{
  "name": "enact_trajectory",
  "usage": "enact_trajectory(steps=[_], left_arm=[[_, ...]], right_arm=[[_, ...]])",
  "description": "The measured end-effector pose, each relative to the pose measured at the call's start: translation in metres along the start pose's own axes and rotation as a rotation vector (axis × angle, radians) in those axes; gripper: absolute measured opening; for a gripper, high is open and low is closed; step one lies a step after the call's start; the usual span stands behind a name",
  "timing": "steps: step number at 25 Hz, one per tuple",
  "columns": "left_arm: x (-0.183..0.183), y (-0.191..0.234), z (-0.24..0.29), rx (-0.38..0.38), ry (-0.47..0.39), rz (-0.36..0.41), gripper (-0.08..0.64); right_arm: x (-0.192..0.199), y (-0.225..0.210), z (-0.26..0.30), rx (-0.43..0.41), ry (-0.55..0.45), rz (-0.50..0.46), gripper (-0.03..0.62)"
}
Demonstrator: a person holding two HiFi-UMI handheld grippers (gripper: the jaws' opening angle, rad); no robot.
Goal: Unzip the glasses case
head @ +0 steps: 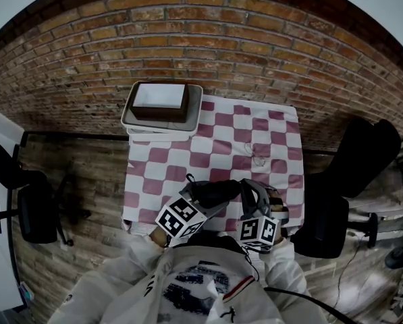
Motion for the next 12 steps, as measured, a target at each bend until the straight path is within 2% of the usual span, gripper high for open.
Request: enact_trajectory(steps=[12], left_arm=[[0.0031,-0.0026,0.0045,-0.005,0.026,0.039,0.242]], right_arm=[[-0.0092,-0.0004,-0.0057,0.004,-0.01,-0.019,0.017]])
Point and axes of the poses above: the fingertips, and each gripper's own axes: z forward along the fingers, y to its left, x out of its underside, the point moved 2 cm from there along -z, backward along the fingers, and after that the axes turned 2 degrees about y, right-handed, at the moved point
